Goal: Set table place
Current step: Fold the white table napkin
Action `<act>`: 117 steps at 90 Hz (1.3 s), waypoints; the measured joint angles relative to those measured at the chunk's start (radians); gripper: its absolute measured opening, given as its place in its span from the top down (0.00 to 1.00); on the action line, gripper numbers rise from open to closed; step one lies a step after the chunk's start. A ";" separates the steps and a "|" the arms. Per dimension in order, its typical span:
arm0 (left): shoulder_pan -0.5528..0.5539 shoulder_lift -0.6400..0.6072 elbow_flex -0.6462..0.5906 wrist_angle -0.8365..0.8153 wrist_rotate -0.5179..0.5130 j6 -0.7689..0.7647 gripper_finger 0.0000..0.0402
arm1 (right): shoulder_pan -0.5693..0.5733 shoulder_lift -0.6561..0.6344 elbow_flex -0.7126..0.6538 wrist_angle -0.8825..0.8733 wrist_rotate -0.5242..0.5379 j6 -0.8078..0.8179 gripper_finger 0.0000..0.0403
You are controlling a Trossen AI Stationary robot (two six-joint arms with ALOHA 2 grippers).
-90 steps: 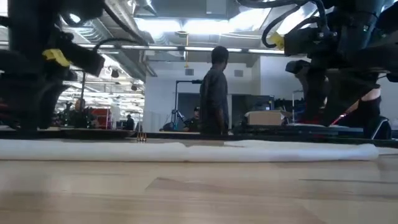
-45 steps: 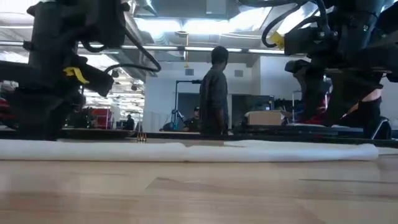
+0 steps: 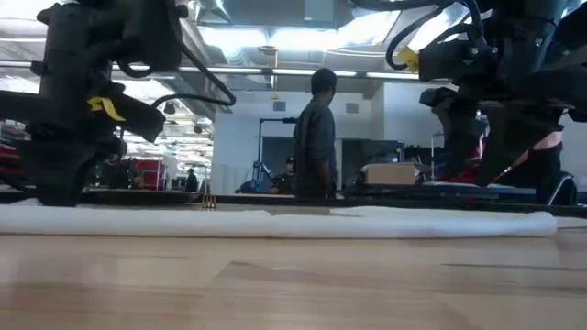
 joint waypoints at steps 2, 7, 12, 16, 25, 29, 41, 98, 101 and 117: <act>-0.002 0.001 0.008 -0.013 0.000 0.000 0.99 | 0.000 0.000 0.000 0.000 0.000 0.000 0.49; -0.005 0.003 0.025 -0.037 0.001 0.001 1.00 | 0.000 0.000 0.000 0.000 0.000 0.000 0.49; -0.012 0.004 0.047 -0.082 0.002 0.003 1.00 | 0.000 0.000 0.000 0.000 0.001 0.000 0.49; -0.017 0.004 0.069 -0.100 0.003 0.003 1.00 | 0.000 0.000 0.000 0.000 0.007 0.000 0.49; -0.033 0.004 0.116 -0.142 0.003 -0.010 1.00 | 0.000 0.000 0.000 -0.001 0.008 -0.001 0.49; -0.041 0.004 0.134 -0.166 0.003 -0.022 1.00 | 0.000 0.000 0.000 0.000 0.008 0.000 0.49; -0.068 0.003 0.183 -0.197 0.001 -0.067 1.00 | 0.000 0.000 0.000 -0.001 0.008 -0.001 0.49; -0.230 0.002 0.252 -0.272 0.037 -0.276 1.00 | 0.000 0.000 0.000 -0.001 0.011 0.000 0.49; -0.235 0.002 0.252 -0.271 0.037 -0.284 1.00 | 0.000 0.000 0.000 -0.001 0.011 0.000 0.49; -0.254 0.001 0.252 -0.270 0.037 -0.311 1.00 | 0.000 0.000 0.000 0.049 0.011 -0.004 0.49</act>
